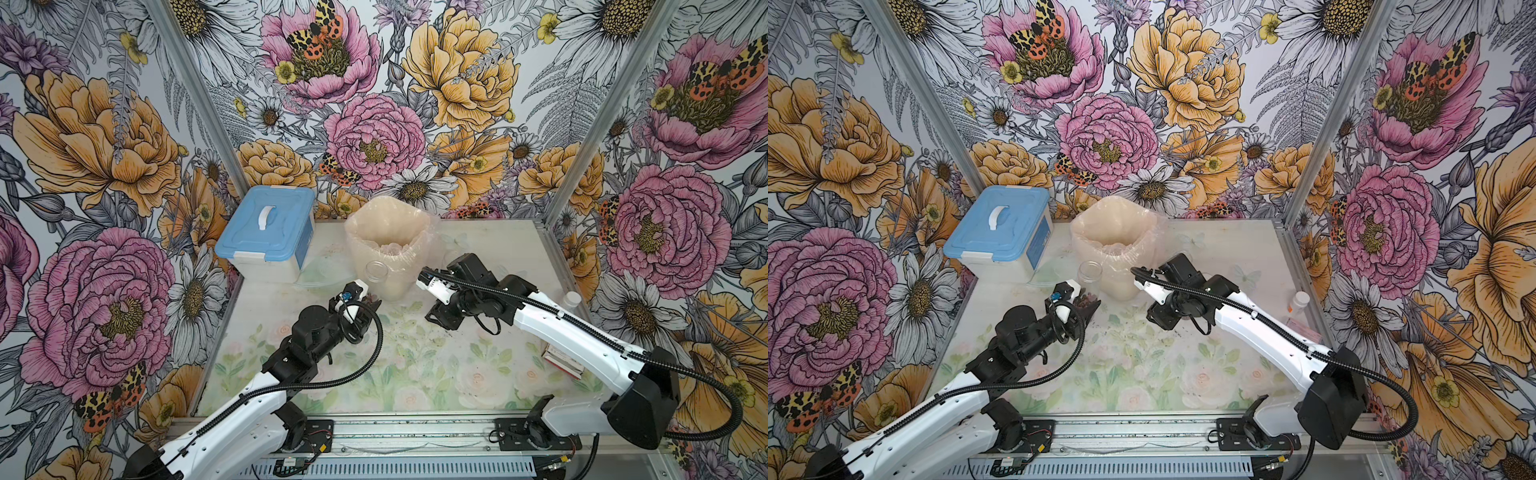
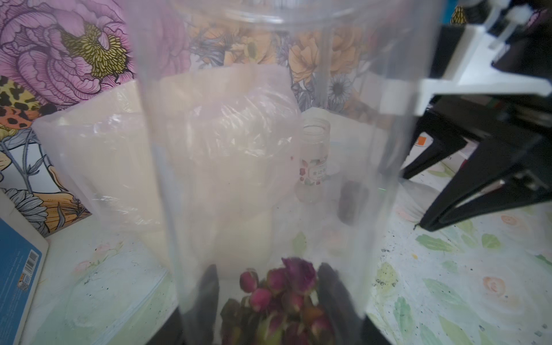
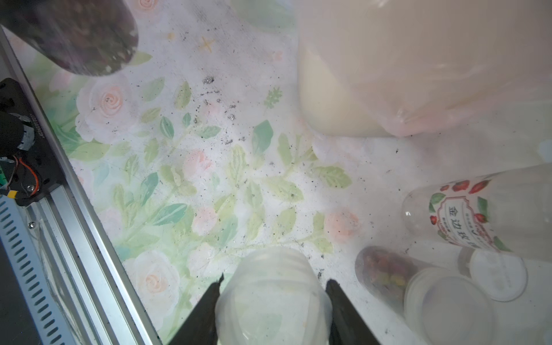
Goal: Empty the moldy dried flower tea in the jars
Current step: Place the lid at the center of the board.
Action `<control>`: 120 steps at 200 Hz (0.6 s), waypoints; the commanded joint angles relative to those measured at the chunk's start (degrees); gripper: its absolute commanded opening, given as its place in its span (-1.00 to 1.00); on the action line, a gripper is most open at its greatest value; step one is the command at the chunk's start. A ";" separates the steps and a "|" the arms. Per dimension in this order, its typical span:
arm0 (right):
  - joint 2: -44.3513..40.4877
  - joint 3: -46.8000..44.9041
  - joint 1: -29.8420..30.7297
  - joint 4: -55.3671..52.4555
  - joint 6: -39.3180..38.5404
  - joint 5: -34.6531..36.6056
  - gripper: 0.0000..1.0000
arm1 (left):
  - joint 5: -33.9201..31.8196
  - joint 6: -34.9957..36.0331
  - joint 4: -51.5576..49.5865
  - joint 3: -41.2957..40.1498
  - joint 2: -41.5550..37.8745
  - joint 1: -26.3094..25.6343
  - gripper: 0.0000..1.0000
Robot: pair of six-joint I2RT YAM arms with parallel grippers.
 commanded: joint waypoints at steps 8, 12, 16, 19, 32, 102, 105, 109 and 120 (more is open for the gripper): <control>2.56 -1.85 3.88 8.52 4.19 5.25 -0.63 | -0.95 -4.08 2.23 -0.80 -2.29 2.41 -0.03; 3.12 -1.94 3.96 9.13 4.45 5.42 -0.63 | -0.87 -4.32 2.00 -0.80 -2.49 2.68 -0.02; 3.60 -1.98 5.65 9.66 4.70 5.55 -0.63 | -0.81 -4.43 1.83 -0.78 -2.65 2.88 -0.03; 4.05 -2.08 6.14 10.07 4.88 5.60 -0.63 | -0.80 -4.41 1.77 -0.75 -2.76 3.11 -0.03; 6.09 -2.05 7.85 11.78 5.69 6.09 -0.62 | -1.05 -4.67 0.93 -0.62 -3.26 3.61 -0.03; 15.58 -1.20 12.60 20.43 10.02 6.29 -0.55 | -4.46 -6.46 -3.36 -0.34 -8.20 7.01 -0.03; 16.00 -1.14 12.67 20.64 10.23 6.52 -0.55 | -4.60 -6.52 -3.42 -0.43 -8.45 7.18 -0.02; 16.61 -1.00 12.89 20.96 10.44 6.79 -0.55 | -4.86 -6.59 -3.55 -0.53 -8.77 7.43 -0.02; 18.09 -0.55 13.28 21.44 10.87 7.44 -0.55 | -5.43 -6.99 -3.87 -0.62 -9.37 8.00 -0.03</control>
